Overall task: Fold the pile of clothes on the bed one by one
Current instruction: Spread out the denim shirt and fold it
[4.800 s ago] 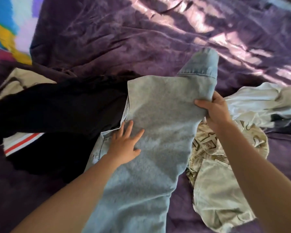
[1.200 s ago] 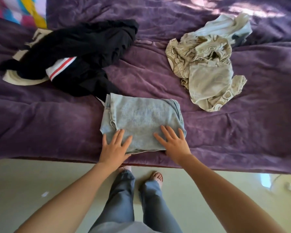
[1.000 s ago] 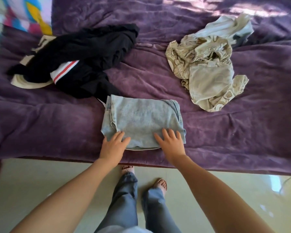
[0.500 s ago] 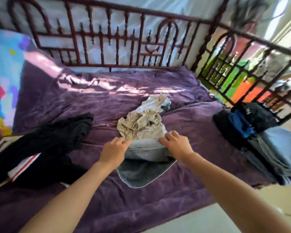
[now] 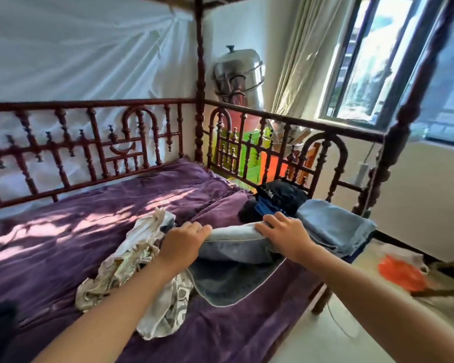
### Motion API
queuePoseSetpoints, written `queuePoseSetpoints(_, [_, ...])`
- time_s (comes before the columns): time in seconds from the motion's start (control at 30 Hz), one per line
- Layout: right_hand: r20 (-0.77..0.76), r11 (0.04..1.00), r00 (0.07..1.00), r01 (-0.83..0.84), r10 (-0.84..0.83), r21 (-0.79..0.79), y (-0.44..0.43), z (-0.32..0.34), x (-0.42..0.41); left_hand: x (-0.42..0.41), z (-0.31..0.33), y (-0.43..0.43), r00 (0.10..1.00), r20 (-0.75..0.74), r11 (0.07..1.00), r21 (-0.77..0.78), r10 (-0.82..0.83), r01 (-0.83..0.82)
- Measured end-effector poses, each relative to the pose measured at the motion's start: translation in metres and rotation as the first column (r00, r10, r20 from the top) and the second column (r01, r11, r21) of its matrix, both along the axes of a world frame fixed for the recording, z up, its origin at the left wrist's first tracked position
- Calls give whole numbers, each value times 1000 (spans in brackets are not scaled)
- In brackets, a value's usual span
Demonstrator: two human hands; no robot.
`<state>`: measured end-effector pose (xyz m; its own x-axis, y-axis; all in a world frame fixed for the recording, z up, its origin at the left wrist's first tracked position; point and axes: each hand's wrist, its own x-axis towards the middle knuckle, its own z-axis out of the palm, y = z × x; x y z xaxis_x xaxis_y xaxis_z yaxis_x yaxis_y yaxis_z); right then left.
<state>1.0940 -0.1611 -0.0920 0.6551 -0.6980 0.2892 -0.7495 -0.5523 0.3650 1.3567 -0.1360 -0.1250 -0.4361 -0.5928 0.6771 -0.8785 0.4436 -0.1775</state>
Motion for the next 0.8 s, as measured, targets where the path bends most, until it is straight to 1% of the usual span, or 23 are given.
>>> queuePoseSetpoints(0.13, [21,1000,1000,5,-4,-10,-32,-6,-55,-50,5,-40,997,61,999,-27,-37,39])
queuePoseSetpoints(0.23, [48,1000,999,-2,2,-9,-57,-13,-82,-77,6,-66,997,78,998,-49,-23,26])
queuePoseSetpoints(0.33, [78,998,995,-55,55,4,-87,-25,-95,-88,-6,-96,998,69,1000,-26,4,-3])
queuePoseSetpoints(0.43, [127,992,990,-78,65,99,-117,-35,-88,-85,-13,-119,997,65,999,15,43,-44])
queuePoseSetpoints(0.5, [101,980,992,-91,74,176,-137,-45,-77,-77,-18,-134,993,91,995,56,72,-77])
queuePoseSetpoints(0.6, [45,954,993,-119,110,274,-175,-55,-54,-60,-25,-163,974,148,973,132,171,-190])
queuePoseSetpoints(0.73, [35,934,992,-128,124,334,-229,-59,-21,-34,-39,-213,967,106,954,170,231,-247])
queuePoseSetpoints(0.8, [24,932,990,-136,136,335,-257,-60,-12,-26,-44,-240,961,115,939,210,252,-271])
